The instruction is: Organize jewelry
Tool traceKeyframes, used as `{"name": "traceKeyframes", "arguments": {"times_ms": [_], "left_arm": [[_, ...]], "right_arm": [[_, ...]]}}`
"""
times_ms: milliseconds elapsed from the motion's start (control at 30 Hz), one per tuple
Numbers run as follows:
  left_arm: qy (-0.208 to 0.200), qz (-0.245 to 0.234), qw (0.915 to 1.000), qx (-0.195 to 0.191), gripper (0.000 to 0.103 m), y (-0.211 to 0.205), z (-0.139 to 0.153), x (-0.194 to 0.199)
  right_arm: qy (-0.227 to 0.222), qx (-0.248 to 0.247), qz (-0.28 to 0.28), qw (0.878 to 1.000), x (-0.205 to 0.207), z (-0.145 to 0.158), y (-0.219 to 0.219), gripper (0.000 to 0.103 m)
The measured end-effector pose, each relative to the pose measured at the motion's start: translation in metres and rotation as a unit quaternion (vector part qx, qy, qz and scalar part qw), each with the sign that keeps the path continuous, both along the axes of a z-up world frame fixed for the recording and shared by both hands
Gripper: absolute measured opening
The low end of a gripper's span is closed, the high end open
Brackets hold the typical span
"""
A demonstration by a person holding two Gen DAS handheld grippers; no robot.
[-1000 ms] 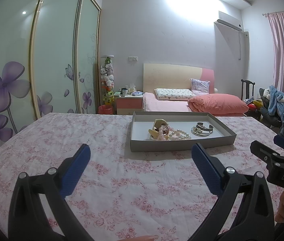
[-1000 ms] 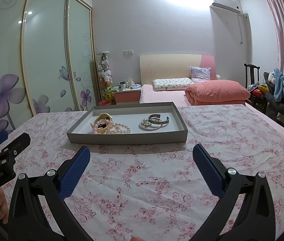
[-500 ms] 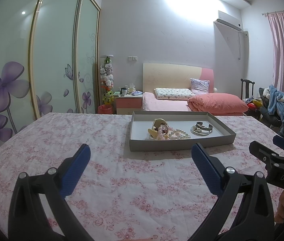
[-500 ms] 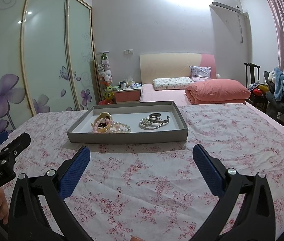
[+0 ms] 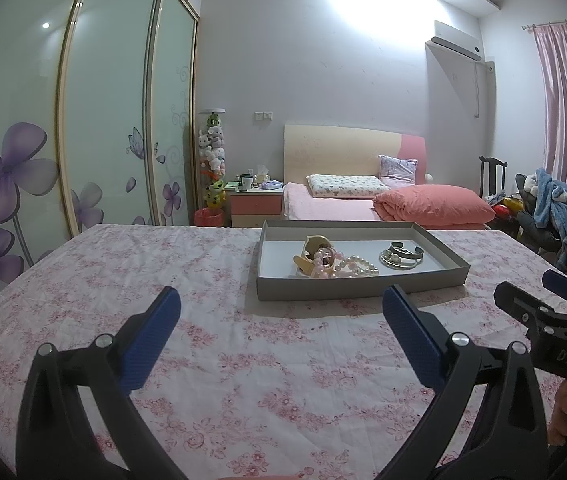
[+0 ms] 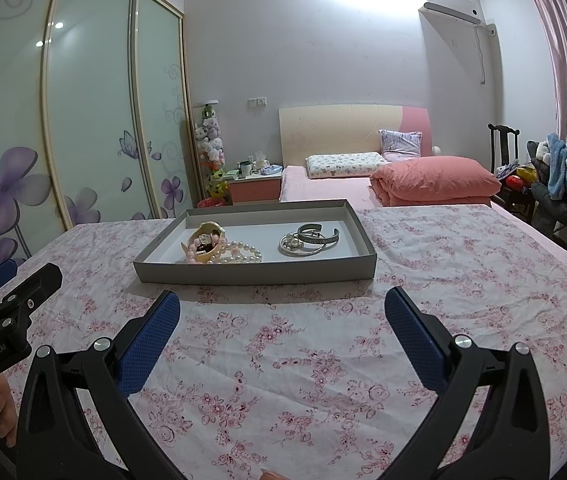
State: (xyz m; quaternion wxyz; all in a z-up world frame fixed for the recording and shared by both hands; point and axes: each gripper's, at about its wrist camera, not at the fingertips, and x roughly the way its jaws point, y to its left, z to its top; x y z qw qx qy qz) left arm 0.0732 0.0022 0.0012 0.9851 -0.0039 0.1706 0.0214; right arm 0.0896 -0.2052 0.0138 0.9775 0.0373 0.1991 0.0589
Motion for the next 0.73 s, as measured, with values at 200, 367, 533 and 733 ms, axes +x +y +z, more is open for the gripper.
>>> {"name": "traceKeyframes", "arguments": {"times_ms": [200, 367, 533, 733], "left_arm": [[0.0, -0.001, 1.0, 0.0, 0.099, -0.0007, 0.0002, 0.0004], [-0.005, -0.001, 1.0, 0.003, 0.099, -0.0035, -0.0015, -0.0036], [-0.003, -0.003, 1.0, 0.001, 0.099, -0.0036, -0.0013, -0.0035], [0.0, -0.006, 1.0, -0.003, 0.099, -0.0014, 0.0002, -0.0034]], "right_arm": [[0.0, 0.0, 0.0, 1.0, -0.0001, -0.0004, 0.0001, 0.101], [0.003, 0.001, 0.0, 1.0, -0.0021, -0.0037, 0.0022, 0.101], [0.002, 0.001, 0.001, 1.0, -0.0016, -0.0034, 0.0018, 0.101], [0.003, 0.001, 0.0, 1.0, -0.0006, -0.0027, 0.001, 0.101]]}}
